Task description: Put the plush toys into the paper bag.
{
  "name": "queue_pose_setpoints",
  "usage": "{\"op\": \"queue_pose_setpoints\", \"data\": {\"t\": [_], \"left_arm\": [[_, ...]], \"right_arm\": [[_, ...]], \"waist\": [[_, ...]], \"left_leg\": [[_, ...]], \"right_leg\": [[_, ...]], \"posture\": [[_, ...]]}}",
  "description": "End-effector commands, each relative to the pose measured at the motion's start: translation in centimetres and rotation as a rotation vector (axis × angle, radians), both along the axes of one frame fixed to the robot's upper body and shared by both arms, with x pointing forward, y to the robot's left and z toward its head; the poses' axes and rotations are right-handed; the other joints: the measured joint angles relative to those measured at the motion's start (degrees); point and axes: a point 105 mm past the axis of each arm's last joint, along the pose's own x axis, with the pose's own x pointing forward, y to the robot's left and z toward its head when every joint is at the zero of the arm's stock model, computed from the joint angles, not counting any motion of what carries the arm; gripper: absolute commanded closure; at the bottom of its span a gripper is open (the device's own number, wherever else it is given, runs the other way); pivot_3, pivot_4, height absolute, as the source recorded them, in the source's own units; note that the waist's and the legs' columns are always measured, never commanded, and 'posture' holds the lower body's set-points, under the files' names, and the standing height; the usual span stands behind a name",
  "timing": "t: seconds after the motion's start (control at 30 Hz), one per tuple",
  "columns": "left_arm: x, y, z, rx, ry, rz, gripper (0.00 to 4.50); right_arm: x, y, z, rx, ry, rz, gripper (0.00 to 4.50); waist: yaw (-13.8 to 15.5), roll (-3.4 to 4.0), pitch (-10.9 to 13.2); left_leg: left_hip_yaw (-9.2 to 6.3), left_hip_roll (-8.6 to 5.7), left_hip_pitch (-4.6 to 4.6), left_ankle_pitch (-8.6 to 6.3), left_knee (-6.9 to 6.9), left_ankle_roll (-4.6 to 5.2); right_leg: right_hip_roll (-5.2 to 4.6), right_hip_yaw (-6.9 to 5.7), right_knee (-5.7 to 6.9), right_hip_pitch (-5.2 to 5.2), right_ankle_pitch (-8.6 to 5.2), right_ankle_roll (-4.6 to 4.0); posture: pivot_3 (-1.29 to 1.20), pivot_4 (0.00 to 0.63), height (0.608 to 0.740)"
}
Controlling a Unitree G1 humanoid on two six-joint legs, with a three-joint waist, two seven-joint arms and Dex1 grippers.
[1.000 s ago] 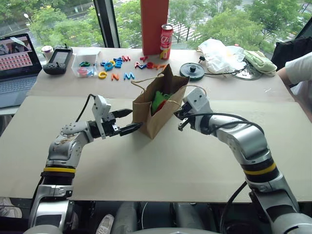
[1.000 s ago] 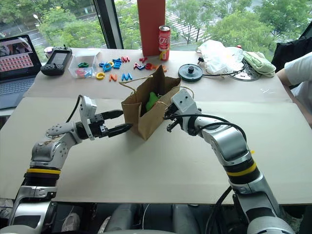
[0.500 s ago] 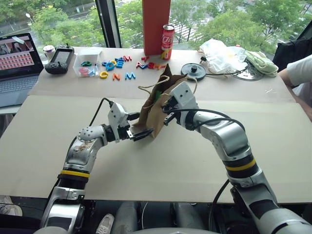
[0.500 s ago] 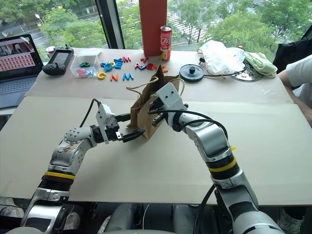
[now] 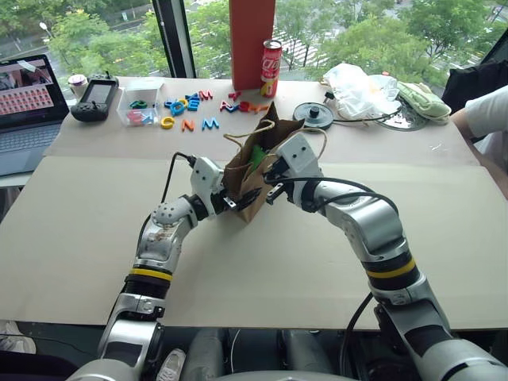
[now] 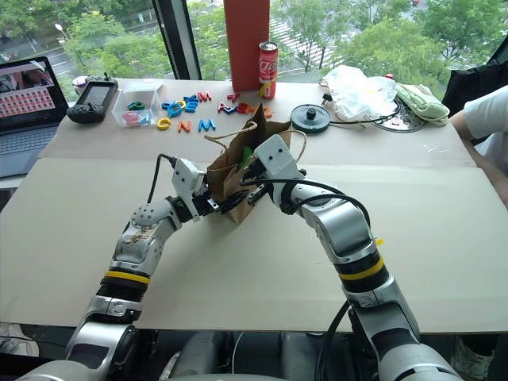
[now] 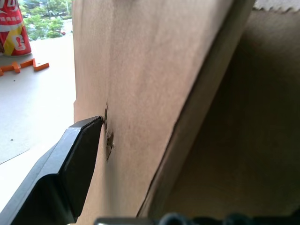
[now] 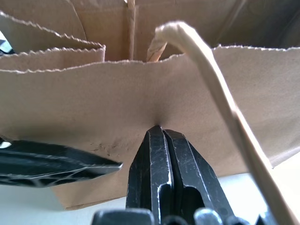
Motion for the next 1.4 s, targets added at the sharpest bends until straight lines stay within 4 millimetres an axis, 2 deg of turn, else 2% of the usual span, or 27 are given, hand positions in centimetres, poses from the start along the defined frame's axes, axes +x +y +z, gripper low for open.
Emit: {"op": "queue_pose_setpoints", "data": {"t": [0.03, 0.3, 0.6, 0.8, 0.93, 1.0, 1.07, 1.2, 1.27, 1.4], "left_arm": [[0.3, -0.2, 1.6, -0.021, -0.066, 0.005, 1.39], [0.3, -0.2, 1.4, -0.03, -0.056, 0.016, 4.36], [0.6, 0.0, 1.6, -0.045, -0.054, 0.032, 4.44], [1.2, 0.2, 1.4, -0.043, -0.039, 0.058, 4.44], [1.4, 0.6, 1.4, -0.043, -0.038, 0.068, 4.44], [1.6, 1.3, 1.6, -0.041, -0.044, 0.076, 4.44], [1.4, 2.2, 2.6, -0.037, -0.08, 0.062, 4.44], [-0.6, 3.8, 5.9, -0.062, -0.139, -0.085, 4.44], [-3.0, 4.8, 7.4, -0.006, -0.126, -0.266, 4.44], [-6.2, 5.4, 8.1, 0.113, -0.052, -0.498, 4.44]], "right_arm": [[0.0, 0.2, 1.6, 0.018, -0.049, 0.006, 4.5], [0.0, 0.1, 1.5, 0.012, -0.047, 0.007, 4.5], [-0.7, 0.1, 1.2, -0.004, -0.04, 0.031, 4.5], [-2.9, 0.0, 3.1, 0.016, -0.112, 0.139, 4.5], [-4.5, -1.4, 4.0, 0.065, -0.12, 0.193, 4.5], [-5.3, -2.7, 4.0, 0.11, -0.092, 0.223, 4.5], [-5.5, -4.9, 4.1, 0.144, -0.063, 0.21, 4.5], [-6.2, -8.6, 5.0, 0.194, -0.037, 0.215, 4.5], [-6.8, -9.8, 6.1, 0.2, -0.042, 0.245, 4.5], [-7.2, -10.9, 7.4, 0.229, -0.044, 0.293, 4.5]], "waist": [[0.0, 0.0, 0.0], [0.0, 0.0, 0.0], [0.0, 0.0, 0.0], [0.0, 0.0, 0.0], [0.1, -0.01, 0.0], [0.2, -0.01, 0.0], [0.1, -0.02, 0.0], [-0.1, -0.02, 0.0], [-0.3, -0.02, 0.0], [-0.4, 0.01, 0.0]], "left_leg": [[0.0, 0.0, 0.0, 0.0, 0.0, 0.0], [0.0, 0.0, 0.0, 0.0, 0.0, 0.0], [0.0, 0.0, 0.0, 0.0, 0.0, 0.0], [-0.01, -0.01, 0.0, 0.0, 0.0, 0.0], [-0.03, -0.01, 0.0, 0.0, 0.0, 0.0], [-0.06, -0.02, 0.02, 0.0, 0.0, 0.0], [-0.07, -0.02, 0.02, 0.0, 0.0, 0.0], [-0.04, -0.02, 0.01, 0.0, 0.0, 0.0], [-0.03, 0.05, 0.05, 0.0, -0.04, 0.0], [-0.02, 0.13, 0.15, -0.01, -0.09, 0.0]], "right_leg": [[0.0, 0.0, 0.0, 0.0, 0.0, 0.0], [0.0, 0.0, 0.0, 0.0, 0.0, 0.0], [0.0, 0.0, 0.0, 0.0, 0.0, 0.0], [0.0, -0.01, -0.02, 0.01, 0.0, 0.0], [0.0, -0.02, -0.03, 0.03, 0.0, 0.01], [0.0, -0.05, -0.05, 0.08, 0.0, 0.01], [0.0, -0.05, -0.09, 0.11, 0.0, 0.01], [0.02, -0.03, -0.08, 0.05, 0.0, 0.0], [0.07, -0.01, -0.07, 0.04, 0.0, 0.0], [0.15, -0.01, -0.08, 0.08, -0.03, -0.04]], "posture": [[0.0, 0.15, 0.739], [0.0, 0.15, 0.739], [0.0, 0.15, 0.739], [0.0, 0.15, 0.739], [0.0, 0.15, 0.739], [0.0, 0.15, 0.739], [0.0, 0.15, 0.739], [0.0, 0.15, 0.739], [0.0, 0.15, 0.739], [0.0, 0.15, 0.739]]}}
